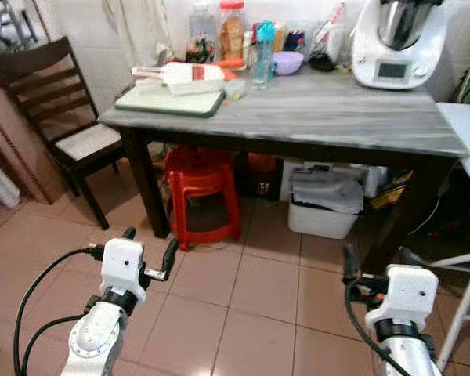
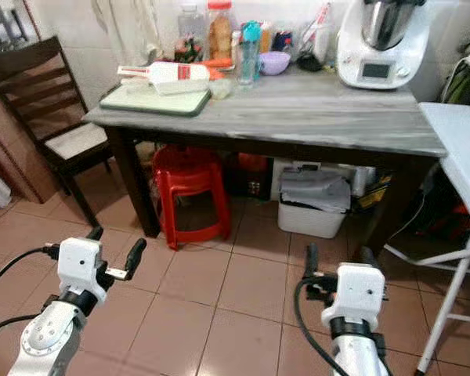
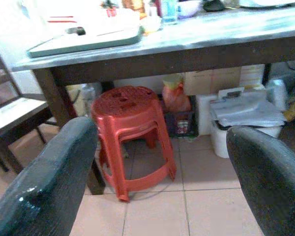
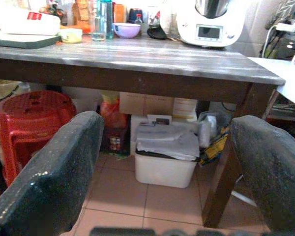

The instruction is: Setting the table

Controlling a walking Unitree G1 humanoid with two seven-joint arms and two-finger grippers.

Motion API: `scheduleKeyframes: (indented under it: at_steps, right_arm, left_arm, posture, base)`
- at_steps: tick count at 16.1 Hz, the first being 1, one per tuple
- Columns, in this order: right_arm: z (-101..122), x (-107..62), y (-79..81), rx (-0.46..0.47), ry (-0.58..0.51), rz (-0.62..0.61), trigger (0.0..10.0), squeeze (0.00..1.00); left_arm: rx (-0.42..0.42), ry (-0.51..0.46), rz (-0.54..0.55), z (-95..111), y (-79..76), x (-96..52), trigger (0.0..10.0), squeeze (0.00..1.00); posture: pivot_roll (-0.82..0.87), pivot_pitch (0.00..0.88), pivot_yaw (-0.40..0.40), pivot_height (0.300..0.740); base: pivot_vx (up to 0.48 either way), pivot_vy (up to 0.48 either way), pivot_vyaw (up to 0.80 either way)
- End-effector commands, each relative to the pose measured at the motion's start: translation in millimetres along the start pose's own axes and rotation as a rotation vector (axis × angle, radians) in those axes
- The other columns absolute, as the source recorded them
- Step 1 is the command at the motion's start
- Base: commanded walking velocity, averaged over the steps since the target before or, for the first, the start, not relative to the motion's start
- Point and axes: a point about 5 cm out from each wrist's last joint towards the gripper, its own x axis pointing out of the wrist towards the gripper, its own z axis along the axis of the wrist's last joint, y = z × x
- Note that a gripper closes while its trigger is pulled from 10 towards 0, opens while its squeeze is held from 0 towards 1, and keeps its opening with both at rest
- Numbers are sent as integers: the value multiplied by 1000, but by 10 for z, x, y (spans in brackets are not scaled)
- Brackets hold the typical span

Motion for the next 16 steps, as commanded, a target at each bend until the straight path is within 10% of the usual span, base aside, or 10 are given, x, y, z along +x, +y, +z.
scheduleKeyframes:
  at_steps: [1,16]
  right_arm:
    - [45,17,-3,8,-22,3,10000,0]
    - [38,-14,35,61,-11,44,10000,0]
  left_arm:
    - [-4,-11,-11,42,7,24,10000,0]
    - [-34,-4,-47,59,-26,39,10000,0]
  posture:
    - [-15,0,39,740]
    - [-18,0,44,740]
  base:
    - [0,-345,0]
    - [0,-480,0]
